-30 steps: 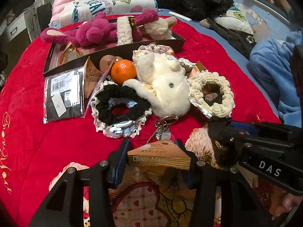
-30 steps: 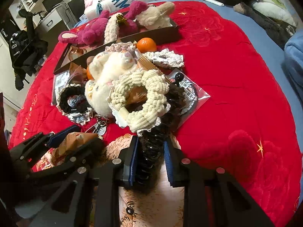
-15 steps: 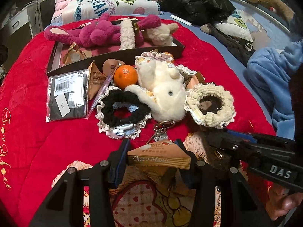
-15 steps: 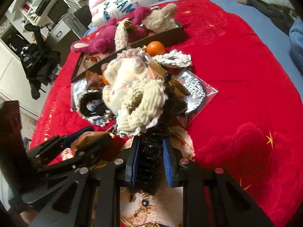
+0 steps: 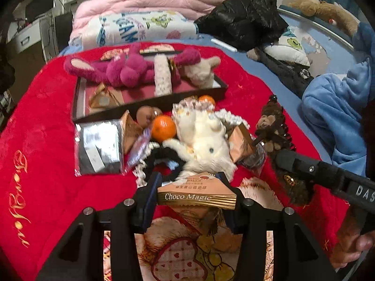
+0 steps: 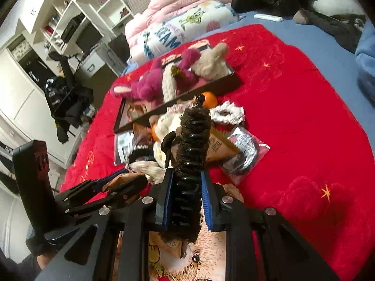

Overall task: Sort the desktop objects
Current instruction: 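Lift the Choco Magic snack and hair clip and carry them over the tray with both grippers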

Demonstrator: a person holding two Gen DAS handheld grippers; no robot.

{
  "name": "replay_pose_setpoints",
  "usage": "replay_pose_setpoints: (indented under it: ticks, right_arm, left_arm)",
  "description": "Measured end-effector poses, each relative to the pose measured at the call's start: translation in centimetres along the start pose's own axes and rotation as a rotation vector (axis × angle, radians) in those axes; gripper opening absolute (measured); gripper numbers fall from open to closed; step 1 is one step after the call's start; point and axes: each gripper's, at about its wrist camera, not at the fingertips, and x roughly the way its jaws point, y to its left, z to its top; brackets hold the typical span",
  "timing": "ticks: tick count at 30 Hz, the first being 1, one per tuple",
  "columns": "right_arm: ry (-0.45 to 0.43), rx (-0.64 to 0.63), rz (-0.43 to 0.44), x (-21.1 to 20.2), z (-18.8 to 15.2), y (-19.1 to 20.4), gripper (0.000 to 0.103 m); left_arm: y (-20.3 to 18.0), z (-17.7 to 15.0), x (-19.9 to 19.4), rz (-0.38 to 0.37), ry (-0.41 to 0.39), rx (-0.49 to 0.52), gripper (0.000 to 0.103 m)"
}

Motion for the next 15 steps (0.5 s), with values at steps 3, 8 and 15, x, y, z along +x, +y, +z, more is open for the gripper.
replay_pose_setpoints:
  ticks: [3,8,15]
  right_arm:
    - [-0.041,-0.007,0.039,-0.1,0.6,0.2,0.021]
    - [-0.084,-0.062,0.052,-0.3,1.0,1.5,0.021]
    - [-0.073,-0.084,0.06,0.3,0.9,1.9,0.021]
  left_arm:
    - [-0.1,0.4,-0.8,0.02,-0.033,0.017,0.049]
    - [-0.3,1.0,-1.7,0.057,-0.075,0.048,0.049]
    - [0.2,1.1,-1.7,0.067,-0.066,0.039,0.049]
